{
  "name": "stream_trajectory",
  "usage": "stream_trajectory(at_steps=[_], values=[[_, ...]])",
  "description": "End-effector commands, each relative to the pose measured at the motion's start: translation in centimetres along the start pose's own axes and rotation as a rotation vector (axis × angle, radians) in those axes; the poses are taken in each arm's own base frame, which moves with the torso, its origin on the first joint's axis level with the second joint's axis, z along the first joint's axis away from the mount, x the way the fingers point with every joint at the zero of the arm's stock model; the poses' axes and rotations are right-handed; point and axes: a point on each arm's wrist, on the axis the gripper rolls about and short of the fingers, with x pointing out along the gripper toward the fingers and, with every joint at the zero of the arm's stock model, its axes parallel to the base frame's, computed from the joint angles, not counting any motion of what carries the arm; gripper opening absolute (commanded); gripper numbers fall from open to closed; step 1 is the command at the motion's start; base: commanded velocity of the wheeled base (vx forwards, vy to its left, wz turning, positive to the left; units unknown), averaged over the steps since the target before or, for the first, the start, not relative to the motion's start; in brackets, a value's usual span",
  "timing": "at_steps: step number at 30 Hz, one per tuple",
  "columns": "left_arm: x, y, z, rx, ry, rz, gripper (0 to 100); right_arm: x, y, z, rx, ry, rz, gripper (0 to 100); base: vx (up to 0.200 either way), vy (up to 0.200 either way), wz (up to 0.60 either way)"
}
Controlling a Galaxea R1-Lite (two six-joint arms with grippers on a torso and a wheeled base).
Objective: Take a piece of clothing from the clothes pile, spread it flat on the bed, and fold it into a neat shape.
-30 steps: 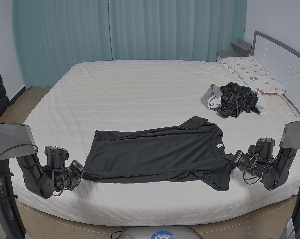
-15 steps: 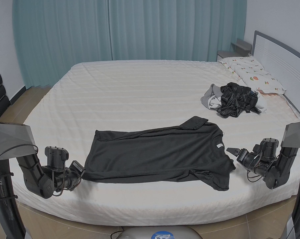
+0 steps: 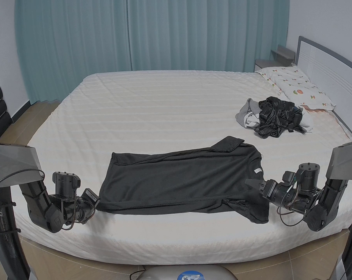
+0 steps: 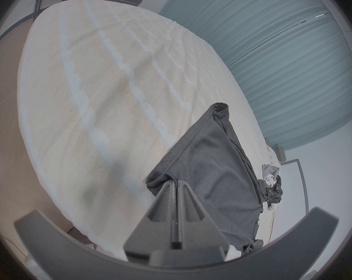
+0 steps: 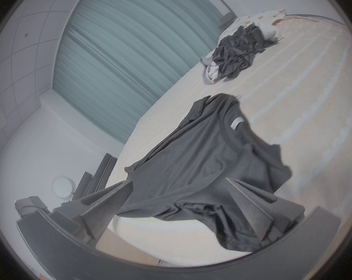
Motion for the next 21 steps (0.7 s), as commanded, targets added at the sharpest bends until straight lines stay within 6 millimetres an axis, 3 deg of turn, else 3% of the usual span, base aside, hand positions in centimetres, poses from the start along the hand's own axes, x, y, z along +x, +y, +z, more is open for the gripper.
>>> stream_trajectory(at_steps=[1,14,21], values=[[0.0,0.0,-0.1,0.002,0.002,0.001,0,2.7,-1.4,-2.4,0.007,0.078,-0.019,100,0.000,0.000,0.00],[0.0,0.1,-0.1,0.002,0.003,0.002,0,4.2,-1.6,-3.3,-0.002,0.103,-0.004,100,0.000,0.000,0.00],[0.0,0.1,-0.1,0.003,0.003,0.004,0,2.7,-0.2,-3.9,-0.015,0.146,0.032,100,0.000,0.000,0.00]])
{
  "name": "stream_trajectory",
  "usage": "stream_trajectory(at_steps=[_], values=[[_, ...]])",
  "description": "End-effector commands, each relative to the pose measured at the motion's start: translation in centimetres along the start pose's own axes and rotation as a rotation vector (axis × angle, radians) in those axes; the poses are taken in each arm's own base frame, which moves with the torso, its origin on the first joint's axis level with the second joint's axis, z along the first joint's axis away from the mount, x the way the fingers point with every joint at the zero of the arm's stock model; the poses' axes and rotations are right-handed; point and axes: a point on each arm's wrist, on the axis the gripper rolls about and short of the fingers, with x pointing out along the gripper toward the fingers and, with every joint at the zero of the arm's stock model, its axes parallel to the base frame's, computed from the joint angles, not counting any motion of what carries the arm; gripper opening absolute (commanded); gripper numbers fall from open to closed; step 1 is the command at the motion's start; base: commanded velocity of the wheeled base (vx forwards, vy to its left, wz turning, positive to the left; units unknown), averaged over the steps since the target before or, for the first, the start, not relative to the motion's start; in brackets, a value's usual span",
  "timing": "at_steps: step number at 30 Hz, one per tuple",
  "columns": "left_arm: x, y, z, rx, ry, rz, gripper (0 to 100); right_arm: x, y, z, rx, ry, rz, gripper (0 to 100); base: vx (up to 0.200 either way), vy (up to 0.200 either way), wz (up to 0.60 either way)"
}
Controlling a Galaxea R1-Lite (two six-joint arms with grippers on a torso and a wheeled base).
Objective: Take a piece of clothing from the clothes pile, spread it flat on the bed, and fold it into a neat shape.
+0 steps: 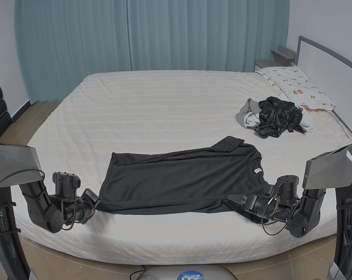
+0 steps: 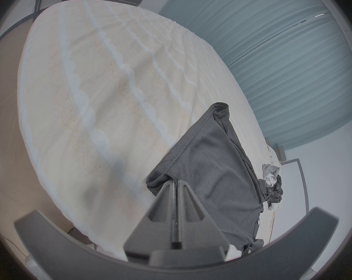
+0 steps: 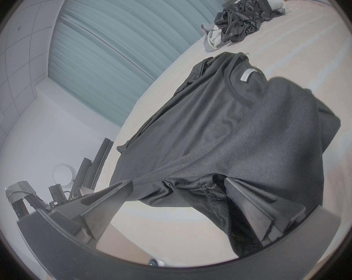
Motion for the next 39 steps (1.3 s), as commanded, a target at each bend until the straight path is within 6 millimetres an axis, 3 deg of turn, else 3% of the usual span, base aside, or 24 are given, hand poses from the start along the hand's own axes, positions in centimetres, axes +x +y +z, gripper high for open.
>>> stream_trajectory(at_steps=[1,12,20,25,39], values=[[0.0,0.1,0.0,0.000,0.001,0.002,0,-1.2,0.9,-0.6,-0.006,0.043,0.032,100,0.000,0.000,0.00],[0.0,0.1,0.0,0.000,0.000,0.000,0,-5.3,1.2,-4.1,-0.031,0.219,0.006,100,0.000,0.000,0.00],[0.0,0.1,-0.1,0.000,0.000,0.001,0,-5.9,1.5,-2.7,-0.060,0.126,0.040,100,0.000,0.000,0.00],[0.0,0.1,-0.1,0.000,0.000,0.001,0,-4.8,1.7,-1.3,-0.072,0.066,0.062,100,0.000,0.000,0.00],[0.0,0.1,0.0,0.001,0.000,0.000,0,0.8,0.0,1.7,-0.062,-0.013,-0.007,100,0.000,0.000,0.00]])
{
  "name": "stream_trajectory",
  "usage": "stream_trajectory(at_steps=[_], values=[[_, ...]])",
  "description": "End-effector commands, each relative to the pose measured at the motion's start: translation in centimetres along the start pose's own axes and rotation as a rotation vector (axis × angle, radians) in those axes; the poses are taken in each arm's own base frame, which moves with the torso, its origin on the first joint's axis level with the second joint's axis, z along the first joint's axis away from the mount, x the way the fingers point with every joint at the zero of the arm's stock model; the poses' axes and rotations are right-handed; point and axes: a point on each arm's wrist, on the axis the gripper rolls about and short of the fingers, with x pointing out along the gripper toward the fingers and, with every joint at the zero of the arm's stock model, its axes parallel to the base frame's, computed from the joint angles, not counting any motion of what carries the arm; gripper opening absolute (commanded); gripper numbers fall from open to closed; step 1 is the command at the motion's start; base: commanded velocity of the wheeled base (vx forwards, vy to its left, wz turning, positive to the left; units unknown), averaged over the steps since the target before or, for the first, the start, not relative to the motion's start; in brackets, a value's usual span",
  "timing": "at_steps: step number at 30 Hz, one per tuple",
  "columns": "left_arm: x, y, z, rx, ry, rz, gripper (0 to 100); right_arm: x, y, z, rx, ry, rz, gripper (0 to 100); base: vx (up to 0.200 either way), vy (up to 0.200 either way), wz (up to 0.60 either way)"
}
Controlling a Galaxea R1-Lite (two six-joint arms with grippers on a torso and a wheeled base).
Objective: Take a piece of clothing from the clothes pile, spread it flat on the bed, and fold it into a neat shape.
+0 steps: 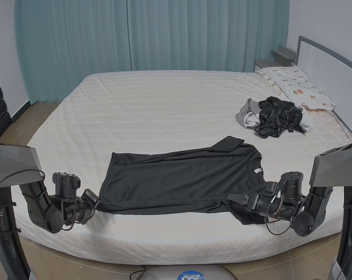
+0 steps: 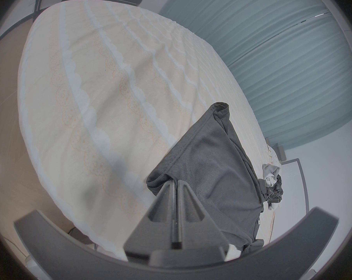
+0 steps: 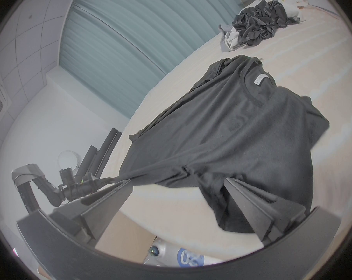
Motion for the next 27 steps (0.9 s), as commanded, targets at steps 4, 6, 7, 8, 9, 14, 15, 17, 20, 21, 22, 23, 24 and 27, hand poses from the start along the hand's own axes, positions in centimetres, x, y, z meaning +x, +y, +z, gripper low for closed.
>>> stream_trajectory(at_steps=[4,6,7,8,9,14,15,17,20,21,22,23,24,27], values=[[0.0,0.0,0.0,0.001,0.000,0.000,0,2.6,-2.4,0.1,0.023,0.000,-0.045,100,0.000,0.000,0.00],[0.0,0.0,0.0,0.001,0.000,0.000,0,2.8,-2.9,-0.1,0.029,0.008,-0.055,100,0.000,0.000,0.00],[0.0,0.0,0.0,0.001,0.000,0.000,0,2.8,-2.9,-0.2,0.030,0.009,-0.056,100,0.000,0.000,0.00],[0.0,0.0,0.0,0.001,0.000,0.000,0,2.7,-2.9,-0.2,0.032,0.011,-0.053,100,0.000,0.000,0.00],[0.0,0.0,0.0,0.001,0.000,0.000,0,2.7,-3.0,-0.3,0.034,0.013,-0.053,100,0.000,0.000,0.00],[0.0,0.0,0.0,0.001,0.000,0.000,0,1.4,-1.7,-0.4,0.034,0.017,-0.025,100,0.000,0.000,0.00],[0.0,0.0,0.0,0.001,0.000,0.000,0,1.0,-1.0,-0.7,0.024,0.024,-0.002,100,0.000,0.000,0.00],[0.0,0.0,0.0,0.001,0.000,0.000,0,0.7,-0.4,-1.0,0.015,0.038,0.020,100,0.000,0.000,0.00],[0.0,0.0,0.0,0.001,0.001,0.002,0,0.4,-0.2,-1.6,0.012,0.059,0.021,100,0.000,0.000,0.00],[0.0,0.0,0.0,0.001,0.001,0.002,0,0.3,-0.1,-2.3,0.013,0.087,0.019,100,0.000,0.000,0.00],[0.0,0.0,0.0,0.001,0.001,0.002,0,0.1,-0.1,-2.7,0.011,0.100,0.014,100,0.000,0.000,0.00],[0.0,0.0,0.0,0.001,0.001,0.002,0,0.0,-0.2,-2.9,0.008,0.111,0.009,100,0.000,0.000,0.00],[0.0,0.0,0.0,0.001,0.001,0.002,0,-0.4,-0.2,-3.6,0.011,0.140,-0.001,100,0.000,0.000,0.00],[0.0,0.0,0.0,0.001,0.001,0.002,0,-1.0,-0.3,-4.3,0.014,0.172,-0.007,100,0.000,0.000,0.00]])
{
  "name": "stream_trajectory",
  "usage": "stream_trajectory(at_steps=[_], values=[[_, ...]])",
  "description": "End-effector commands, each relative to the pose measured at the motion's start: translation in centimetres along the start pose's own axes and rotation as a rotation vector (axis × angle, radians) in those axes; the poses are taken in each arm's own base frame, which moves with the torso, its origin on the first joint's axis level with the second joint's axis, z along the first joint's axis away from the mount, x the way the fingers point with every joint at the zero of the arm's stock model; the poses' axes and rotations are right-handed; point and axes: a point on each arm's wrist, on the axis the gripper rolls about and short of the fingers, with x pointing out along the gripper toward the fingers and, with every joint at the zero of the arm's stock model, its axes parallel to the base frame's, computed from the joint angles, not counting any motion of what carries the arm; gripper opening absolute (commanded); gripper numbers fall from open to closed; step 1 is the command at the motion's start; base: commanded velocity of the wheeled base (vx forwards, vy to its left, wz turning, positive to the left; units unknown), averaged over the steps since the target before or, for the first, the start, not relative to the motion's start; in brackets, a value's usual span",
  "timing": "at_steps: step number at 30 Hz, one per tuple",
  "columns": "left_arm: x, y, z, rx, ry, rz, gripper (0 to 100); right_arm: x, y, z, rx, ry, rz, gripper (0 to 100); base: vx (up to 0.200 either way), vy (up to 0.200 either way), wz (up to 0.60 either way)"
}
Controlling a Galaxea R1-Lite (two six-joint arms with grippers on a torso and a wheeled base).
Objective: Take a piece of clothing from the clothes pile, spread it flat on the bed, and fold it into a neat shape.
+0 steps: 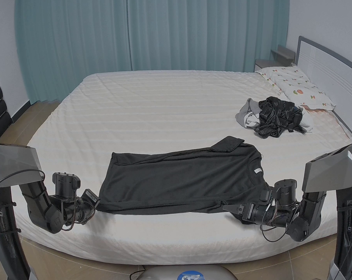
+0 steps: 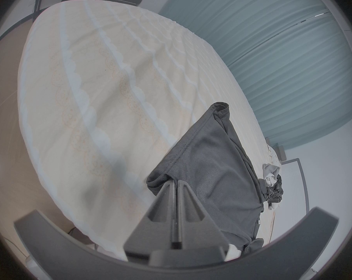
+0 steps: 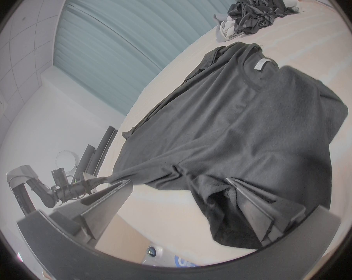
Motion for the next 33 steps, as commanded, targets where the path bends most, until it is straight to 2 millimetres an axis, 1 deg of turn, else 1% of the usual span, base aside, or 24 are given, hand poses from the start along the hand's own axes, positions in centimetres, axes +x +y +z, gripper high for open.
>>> stream_trajectory(at_steps=[1,5,6,7,8,11,14,22,24,30,33], values=[[0.0,0.0,0.0,0.000,0.000,0.000,0,-1.2,0.0,-1.7,-0.005,0.073,-0.011,100,0.000,0.000,0.00],[0.0,0.0,0.0,0.001,0.000,0.000,0,-1.9,-0.2,-2.2,-0.020,0.093,-0.027,100,0.000,0.000,0.00],[0.0,0.0,0.0,0.001,0.000,0.000,0,-2.4,-0.3,-2.6,-0.035,0.109,-0.037,100,0.000,0.000,0.00],[0.0,0.0,0.0,0.001,0.000,0.000,0,-2.5,-0.3,-2.7,-0.035,0.111,-0.038,100,0.000,0.000,0.00],[0.0,0.0,0.0,0.001,0.000,0.000,0,-3.1,-0.2,-2.9,-0.058,0.104,-0.032,100,0.000,0.000,0.00],[0.0,0.0,0.0,0.001,0.000,0.000,0,-3.6,-0.1,-2.9,-0.070,0.086,-0.023,100,0.000,0.000,0.00],[0.0,0.0,0.0,0.000,0.000,0.000,0,-4.1,0.1,-2.1,-0.086,0.019,0.003,100,0.000,0.000,0.00],[0.0,0.0,0.0,0.000,0.001,0.001,0,-4.0,0.4,0.0,-0.096,-0.075,0.025,100,0.000,0.000,0.00],[0.0,0.0,0.0,0.000,-0.001,-0.001,0,-3.7,0.2,0.3,-0.096,-0.087,0.026,100,0.000,0.000,0.00],[0.0,0.0,0.0,0.000,0.001,0.001,0,-0.8,-0.4,0.9,-0.078,-0.112,0.039,100,0.000,0.000,0.00],[0.0,0.0,0.0,0.000,-0.001,-0.001,0,0.5,0.0,0.9,-0.044,-0.121,0.058,100,0.000,0.000,0.00]])
